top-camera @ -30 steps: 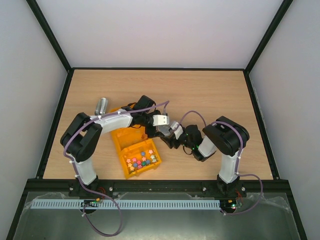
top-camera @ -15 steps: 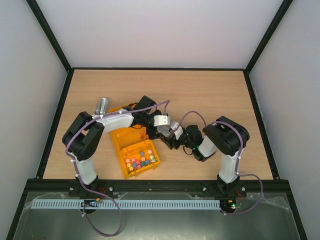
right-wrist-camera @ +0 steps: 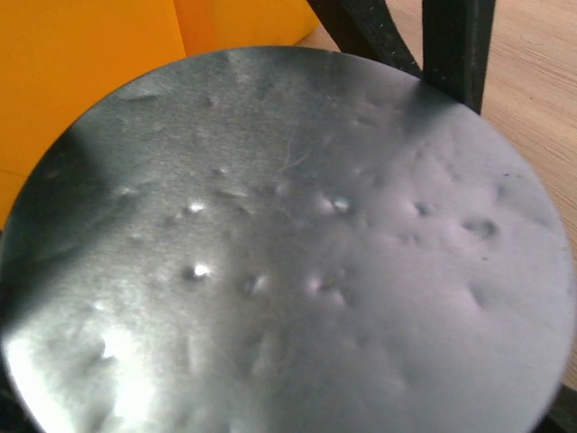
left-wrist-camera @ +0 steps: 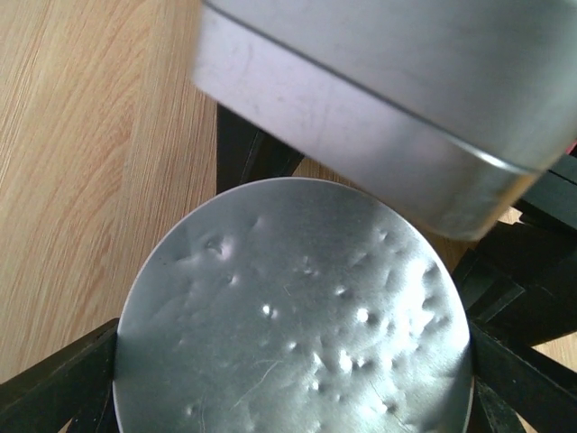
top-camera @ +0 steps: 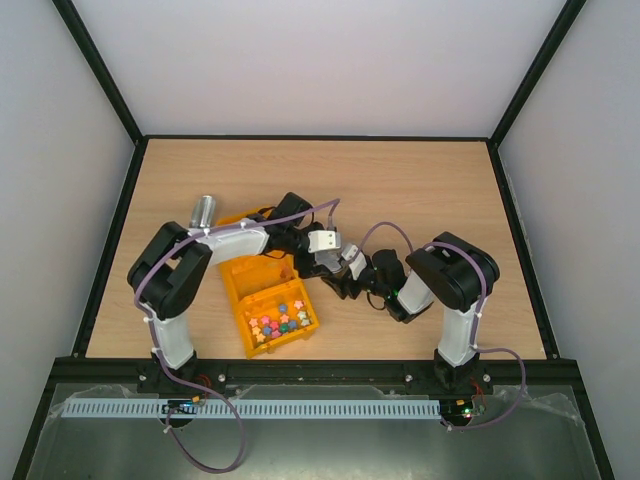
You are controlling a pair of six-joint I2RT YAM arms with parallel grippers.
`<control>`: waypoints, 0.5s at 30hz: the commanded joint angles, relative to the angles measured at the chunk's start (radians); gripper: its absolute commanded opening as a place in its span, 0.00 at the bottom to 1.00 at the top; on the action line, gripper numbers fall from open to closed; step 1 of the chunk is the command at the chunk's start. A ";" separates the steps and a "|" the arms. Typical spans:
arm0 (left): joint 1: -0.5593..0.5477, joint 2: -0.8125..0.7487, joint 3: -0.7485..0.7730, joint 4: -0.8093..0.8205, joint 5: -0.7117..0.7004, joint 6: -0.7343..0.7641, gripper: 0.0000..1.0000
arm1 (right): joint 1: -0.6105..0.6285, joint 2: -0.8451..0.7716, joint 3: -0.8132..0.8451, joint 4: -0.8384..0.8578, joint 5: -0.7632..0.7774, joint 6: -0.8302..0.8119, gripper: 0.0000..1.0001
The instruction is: Pack the candies
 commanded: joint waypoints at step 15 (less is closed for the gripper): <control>-0.034 -0.019 -0.080 0.074 -0.037 -0.133 0.77 | 0.006 0.012 0.026 0.003 0.028 0.018 0.37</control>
